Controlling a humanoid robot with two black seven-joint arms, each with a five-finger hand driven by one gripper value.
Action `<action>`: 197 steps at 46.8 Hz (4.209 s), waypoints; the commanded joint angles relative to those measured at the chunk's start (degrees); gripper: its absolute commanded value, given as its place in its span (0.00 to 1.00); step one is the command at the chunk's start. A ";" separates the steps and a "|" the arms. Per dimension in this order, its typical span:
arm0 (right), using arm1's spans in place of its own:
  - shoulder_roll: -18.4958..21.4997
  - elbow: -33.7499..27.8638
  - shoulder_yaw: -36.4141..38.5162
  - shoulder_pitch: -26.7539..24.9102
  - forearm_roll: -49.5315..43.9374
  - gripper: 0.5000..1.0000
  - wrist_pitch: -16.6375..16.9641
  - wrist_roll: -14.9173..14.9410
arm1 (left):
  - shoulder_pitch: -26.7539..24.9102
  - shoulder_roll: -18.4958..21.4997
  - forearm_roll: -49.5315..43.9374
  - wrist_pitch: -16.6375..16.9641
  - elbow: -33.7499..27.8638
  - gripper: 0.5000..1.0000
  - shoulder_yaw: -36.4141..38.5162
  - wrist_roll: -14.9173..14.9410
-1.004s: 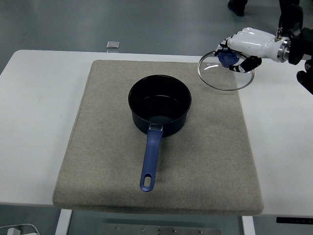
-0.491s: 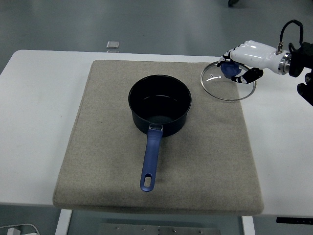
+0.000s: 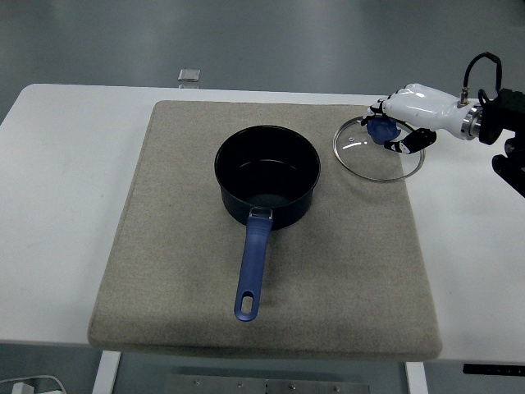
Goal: Lift the pot lid and place it to the right of the pot.
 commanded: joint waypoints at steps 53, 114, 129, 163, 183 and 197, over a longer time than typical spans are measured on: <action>-0.45 0.40 -0.58 -3.77 4.20 0.83 -3.31 0.00 | -0.01 0.00 0.00 0.00 0.02 1.00 0.08 0.00; -3.17 0.84 -0.94 0.89 4.29 0.83 -1.12 0.00 | -0.01 0.00 0.00 0.00 0.02 1.00 -0.01 0.00; -4.58 0.84 -0.94 4.85 4.29 0.83 -1.12 0.00 | -0.01 0.00 0.00 0.00 0.02 1.00 -0.01 0.00; -1.59 4.44 1.88 10.47 29.42 0.83 -1.38 0.00 | -0.01 0.00 0.00 0.00 0.02 1.00 -0.01 0.00; -0.36 4.09 1.96 10.03 56.84 0.83 3.09 0.00 | -0.01 0.00 0.00 0.00 0.02 1.00 -0.01 0.00; -0.45 3.65 1.88 8.98 77.14 0.83 7.67 -6.61 | -0.01 0.00 0.00 0.00 -0.07 1.00 -0.01 0.00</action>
